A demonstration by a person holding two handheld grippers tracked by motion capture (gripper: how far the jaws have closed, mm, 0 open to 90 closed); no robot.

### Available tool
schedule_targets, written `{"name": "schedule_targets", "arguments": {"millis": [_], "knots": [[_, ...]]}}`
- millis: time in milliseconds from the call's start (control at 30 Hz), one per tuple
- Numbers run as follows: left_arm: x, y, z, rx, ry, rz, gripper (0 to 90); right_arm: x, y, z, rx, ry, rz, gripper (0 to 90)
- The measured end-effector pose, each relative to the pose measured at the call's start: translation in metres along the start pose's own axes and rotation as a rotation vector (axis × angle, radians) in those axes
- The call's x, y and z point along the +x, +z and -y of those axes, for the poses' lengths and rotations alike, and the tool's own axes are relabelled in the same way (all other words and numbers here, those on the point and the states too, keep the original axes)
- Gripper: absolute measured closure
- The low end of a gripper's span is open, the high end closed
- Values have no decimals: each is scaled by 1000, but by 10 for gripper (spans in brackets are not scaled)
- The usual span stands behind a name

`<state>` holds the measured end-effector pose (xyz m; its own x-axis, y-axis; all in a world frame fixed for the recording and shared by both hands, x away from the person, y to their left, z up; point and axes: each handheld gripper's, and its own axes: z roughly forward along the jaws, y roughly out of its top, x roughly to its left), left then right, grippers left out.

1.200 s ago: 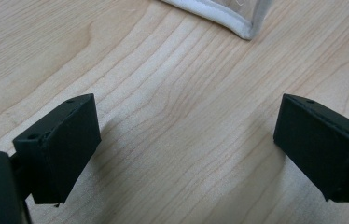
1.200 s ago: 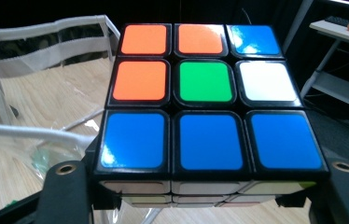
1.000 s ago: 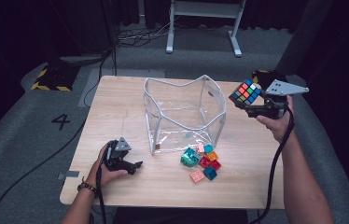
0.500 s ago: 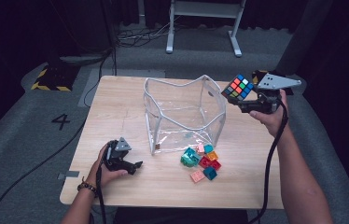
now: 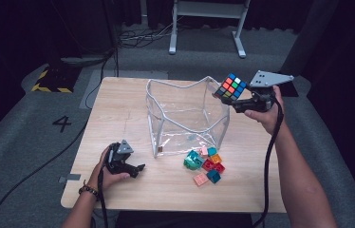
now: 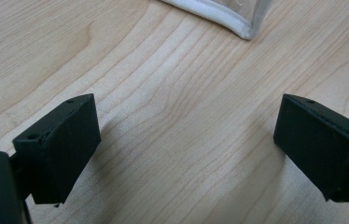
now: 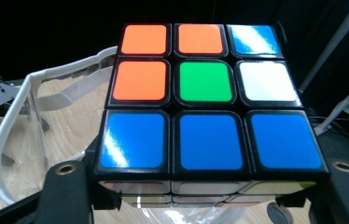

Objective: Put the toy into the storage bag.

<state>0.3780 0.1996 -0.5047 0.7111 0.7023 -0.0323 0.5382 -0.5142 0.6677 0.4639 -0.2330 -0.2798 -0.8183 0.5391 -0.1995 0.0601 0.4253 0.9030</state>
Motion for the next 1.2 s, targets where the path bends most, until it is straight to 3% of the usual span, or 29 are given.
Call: {"name": "schedule_targets", "arguments": {"millis": [433,667,700,800,1200], "knots": [[0,0,0,0,0,0,73,2,33,-12,43,-21,-56,339],[0,0,0,0,0,0,73,6,59,-20,132,-66,-101,339],[0,0,0,0,0,-1,73,8,67,-23,174,-91,-116,339],[0,0,0,-2,3,-4,73,8,72,-26,190,-96,-129,339],[0,0,0,-2,1,-3,73,12,106,-34,351,-163,-167,339]]}}
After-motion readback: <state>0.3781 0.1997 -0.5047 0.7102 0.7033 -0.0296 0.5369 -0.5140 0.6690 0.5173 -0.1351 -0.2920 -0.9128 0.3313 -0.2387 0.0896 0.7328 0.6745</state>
